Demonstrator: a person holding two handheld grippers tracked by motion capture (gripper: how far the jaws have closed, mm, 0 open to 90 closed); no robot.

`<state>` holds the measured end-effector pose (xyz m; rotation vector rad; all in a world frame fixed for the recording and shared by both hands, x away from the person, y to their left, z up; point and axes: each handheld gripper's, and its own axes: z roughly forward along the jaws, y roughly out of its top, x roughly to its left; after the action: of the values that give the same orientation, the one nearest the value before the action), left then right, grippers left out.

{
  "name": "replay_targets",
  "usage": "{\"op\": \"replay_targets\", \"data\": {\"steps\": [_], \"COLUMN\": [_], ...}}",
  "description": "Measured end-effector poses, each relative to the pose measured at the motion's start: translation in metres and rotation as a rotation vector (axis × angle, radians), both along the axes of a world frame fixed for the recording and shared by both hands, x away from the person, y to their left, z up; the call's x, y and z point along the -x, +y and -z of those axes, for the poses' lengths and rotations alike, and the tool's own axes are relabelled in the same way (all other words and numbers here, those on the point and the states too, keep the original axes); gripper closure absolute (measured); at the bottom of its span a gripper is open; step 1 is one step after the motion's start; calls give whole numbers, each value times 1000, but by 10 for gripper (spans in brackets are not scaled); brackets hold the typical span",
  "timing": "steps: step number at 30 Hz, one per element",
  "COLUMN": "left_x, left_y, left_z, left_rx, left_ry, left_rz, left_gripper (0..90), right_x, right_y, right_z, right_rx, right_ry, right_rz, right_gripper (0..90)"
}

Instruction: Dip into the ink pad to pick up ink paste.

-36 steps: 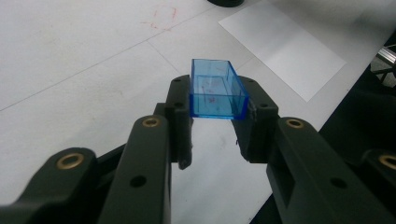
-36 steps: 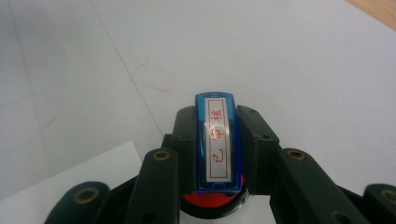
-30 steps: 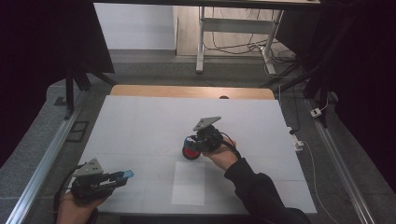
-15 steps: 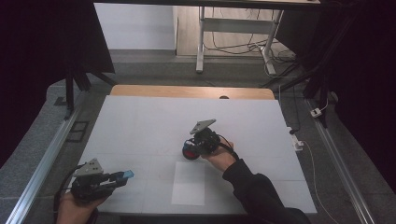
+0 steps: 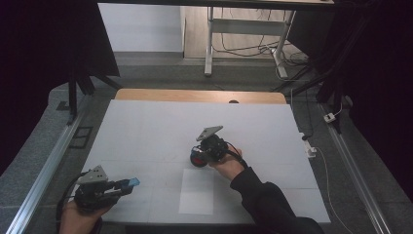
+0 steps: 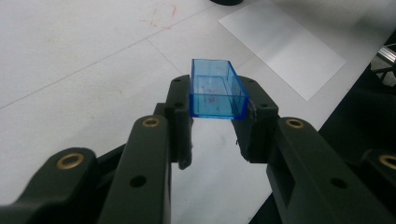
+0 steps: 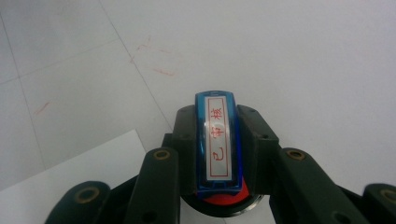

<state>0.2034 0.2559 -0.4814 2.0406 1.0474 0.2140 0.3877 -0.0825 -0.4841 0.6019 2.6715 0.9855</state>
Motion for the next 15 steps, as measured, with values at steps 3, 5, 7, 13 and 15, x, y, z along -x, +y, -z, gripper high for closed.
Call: {"op": "replay_targets", "data": {"steps": [3, 5, 7, 13, 15], "left_x": [0, 0, 0, 0, 0], "left_y": [0, 0, 0, 0, 0], "left_z": [0, 0, 0, 0, 0], "left_rx": [-1, -1, -1, -1, 0], "left_ry": [0, 0, 0, 1, 0], "left_rz": [0, -1, 0, 0, 0], "left_gripper": [685, 684, 684, 684, 684], "right_x": [-2, -5, -7, -15, -16], "right_y": [-1, -3, -5, -13, -14], "right_z": [0, 1, 2, 5, 5], "right_rx": [-16, -30, -53, -115, -123], "right_ry": [20, 36, 55, 118, 126], "right_rz": [8, 11, 15, 33, 34], "right_gripper": [710, 710, 710, 710, 711]}}
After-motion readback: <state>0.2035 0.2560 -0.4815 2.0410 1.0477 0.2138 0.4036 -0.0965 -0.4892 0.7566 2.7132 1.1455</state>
